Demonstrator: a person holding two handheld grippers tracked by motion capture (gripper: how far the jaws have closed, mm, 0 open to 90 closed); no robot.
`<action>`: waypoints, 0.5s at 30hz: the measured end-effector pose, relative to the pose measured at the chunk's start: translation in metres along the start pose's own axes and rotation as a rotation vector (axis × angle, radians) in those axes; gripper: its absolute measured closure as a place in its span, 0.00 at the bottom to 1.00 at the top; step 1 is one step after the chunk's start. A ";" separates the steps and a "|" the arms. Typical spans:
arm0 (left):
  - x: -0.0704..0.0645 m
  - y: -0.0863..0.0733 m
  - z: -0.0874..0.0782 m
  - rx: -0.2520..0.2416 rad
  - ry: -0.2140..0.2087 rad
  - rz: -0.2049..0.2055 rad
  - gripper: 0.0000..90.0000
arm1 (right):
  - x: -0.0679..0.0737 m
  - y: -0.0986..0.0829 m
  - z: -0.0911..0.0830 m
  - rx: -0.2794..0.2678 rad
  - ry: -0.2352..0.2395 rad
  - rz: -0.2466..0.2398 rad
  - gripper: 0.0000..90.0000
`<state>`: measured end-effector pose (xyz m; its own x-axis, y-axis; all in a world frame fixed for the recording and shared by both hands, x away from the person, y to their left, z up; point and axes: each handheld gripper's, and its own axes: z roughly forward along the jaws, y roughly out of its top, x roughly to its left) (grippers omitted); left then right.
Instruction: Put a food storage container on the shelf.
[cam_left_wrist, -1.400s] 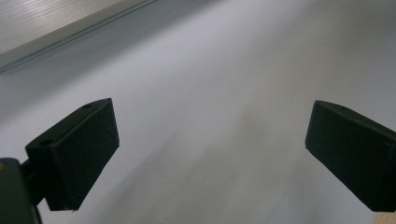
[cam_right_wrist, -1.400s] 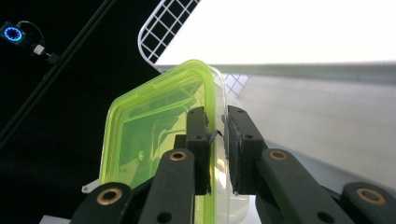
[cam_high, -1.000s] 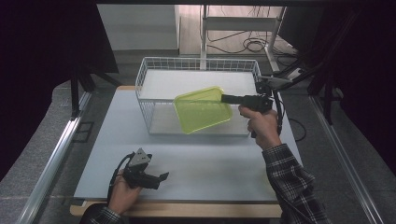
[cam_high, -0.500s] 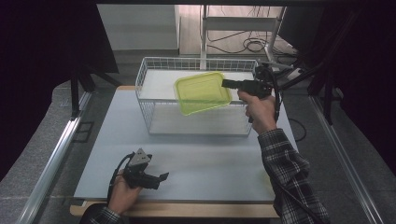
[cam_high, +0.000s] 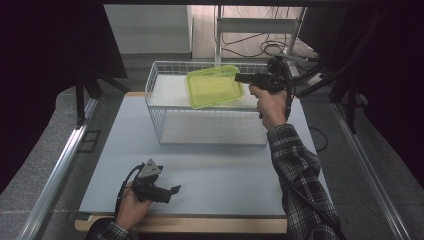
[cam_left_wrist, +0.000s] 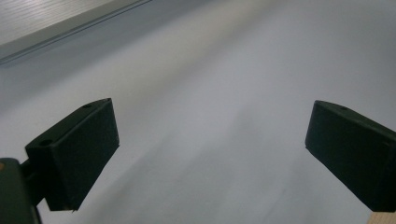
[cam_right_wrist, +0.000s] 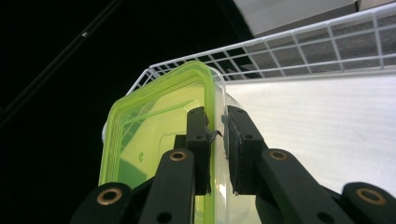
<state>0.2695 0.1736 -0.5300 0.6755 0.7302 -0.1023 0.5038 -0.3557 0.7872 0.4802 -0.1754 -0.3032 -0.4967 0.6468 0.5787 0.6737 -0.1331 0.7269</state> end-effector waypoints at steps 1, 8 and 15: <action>0.000 0.000 0.000 0.000 -0.001 0.000 0.03 | -0.001 0.001 0.001 -0.002 -0.007 0.000 0.89; 0.000 0.000 0.000 0.000 -0.005 -0.004 0.03 | -0.009 0.002 0.007 -0.017 -0.046 0.002 0.89; -0.001 0.000 0.001 0.009 -0.006 0.000 0.03 | -0.009 -0.003 0.004 -0.016 -0.067 -0.042 0.87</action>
<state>0.2696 0.1725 -0.5309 0.6784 0.7270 -0.1060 0.5086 -0.3606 0.7819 0.4844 -0.1779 -0.3123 -0.4859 0.7009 0.5222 0.6442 -0.1167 0.7559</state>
